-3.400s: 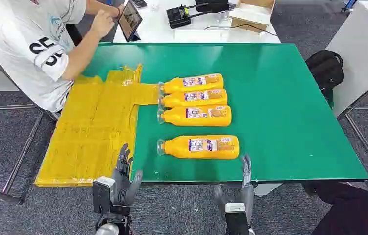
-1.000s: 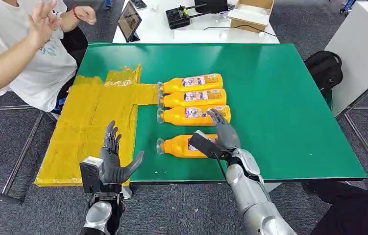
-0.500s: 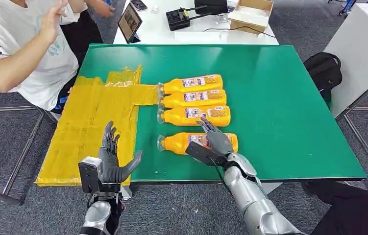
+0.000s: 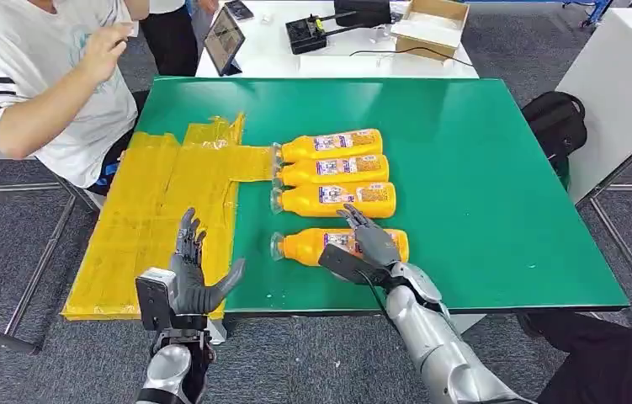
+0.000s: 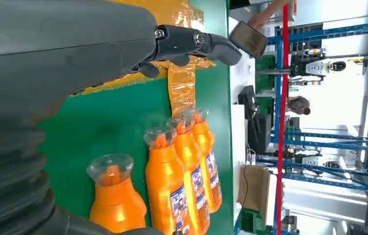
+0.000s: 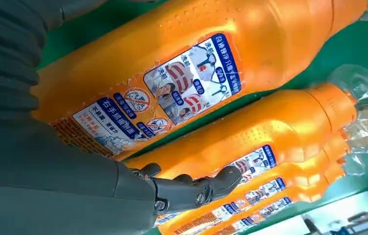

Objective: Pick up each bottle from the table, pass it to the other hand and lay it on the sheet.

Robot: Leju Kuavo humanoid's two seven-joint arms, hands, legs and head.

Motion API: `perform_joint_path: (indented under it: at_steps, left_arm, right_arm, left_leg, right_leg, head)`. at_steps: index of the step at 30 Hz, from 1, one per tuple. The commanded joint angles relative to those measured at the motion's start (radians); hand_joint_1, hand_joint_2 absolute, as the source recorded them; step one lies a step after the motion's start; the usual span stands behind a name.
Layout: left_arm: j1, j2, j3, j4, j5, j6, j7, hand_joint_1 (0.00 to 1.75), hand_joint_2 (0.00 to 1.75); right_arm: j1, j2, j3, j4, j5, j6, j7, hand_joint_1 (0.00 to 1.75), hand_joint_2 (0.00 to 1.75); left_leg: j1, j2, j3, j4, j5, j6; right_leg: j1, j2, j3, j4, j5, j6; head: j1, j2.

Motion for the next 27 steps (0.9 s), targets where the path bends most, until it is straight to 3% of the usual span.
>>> perform_joint_path:
  at_steps: [1, 9, 17, 25, 26, 27]
  left_arm:
    - [-0.038, -0.017, 0.021, 0.088, 0.010, -0.003, 0.001, 0.00, 1.75]
    - [-0.041, -0.017, 0.015, 0.113, 0.019, -0.008, 0.000, 0.00, 1.75]
    - [-0.040, -0.017, 0.015, 0.113, 0.019, -0.008, 0.000, 0.00, 1.75]
    - [-0.048, -0.017, 0.008, 0.131, 0.023, -0.011, 0.000, 0.00, 1.75]
    - [-0.053, -0.017, 0.003, 0.140, 0.025, -0.012, -0.001, 0.00, 1.75]
    - [-0.056, -0.017, 0.000, 0.147, 0.030, -0.012, -0.001, 0.00, 1.75]
  right_arm:
    - [-0.032, -0.152, 0.082, 0.169, 0.026, 0.032, 0.133, 0.00, 1.75]
    - [-0.062, -0.176, 0.122, 0.200, 0.053, 0.043, 0.185, 0.00, 1.75]
    - [-0.062, -0.180, 0.121, 0.201, 0.053, 0.044, 0.185, 0.00, 1.75]
    - [-0.054, -0.185, 0.160, 0.213, 0.054, 0.070, 0.169, 0.00, 1.75]
    - [-0.051, -0.183, 0.161, 0.220, 0.049, 0.073, 0.169, 0.05, 1.75]
    - [-0.044, -0.177, 0.157, 0.217, 0.041, 0.059, 0.155, 0.30, 1.75]
  left_leg:
    - [0.000, -0.006, 0.003, -0.001, 0.000, 0.002]
    - [0.000, -0.007, 0.008, -0.001, -0.001, 0.002]
    - [0.000, -0.006, 0.009, -0.001, -0.002, 0.002]
    - [0.000, -0.003, 0.009, -0.001, -0.002, 0.002]
    - [0.000, -0.003, 0.009, -0.002, -0.002, 0.002]
    - [0.000, -0.002, 0.009, -0.002, -0.002, 0.002]
  right_leg:
    - [0.001, -0.006, 0.006, -0.002, -0.001, -0.002]
    - [0.001, -0.005, 0.002, -0.003, -0.003, -0.002]
    - [0.001, -0.004, 0.012, -0.003, -0.002, -0.001]
    - [0.001, -0.002, 0.011, -0.003, -0.001, -0.002]
    - [0.001, -0.003, 0.012, -0.004, -0.001, -0.003]
    - [0.001, -0.002, 0.011, -0.003, -0.001, -0.002]
  head:
    - [0.000, 0.000]
    - [0.000, 0.000]
    - [0.000, 0.000]
    - [0.000, 0.000]
    - [0.000, 0.000]
    - [0.000, 0.000]
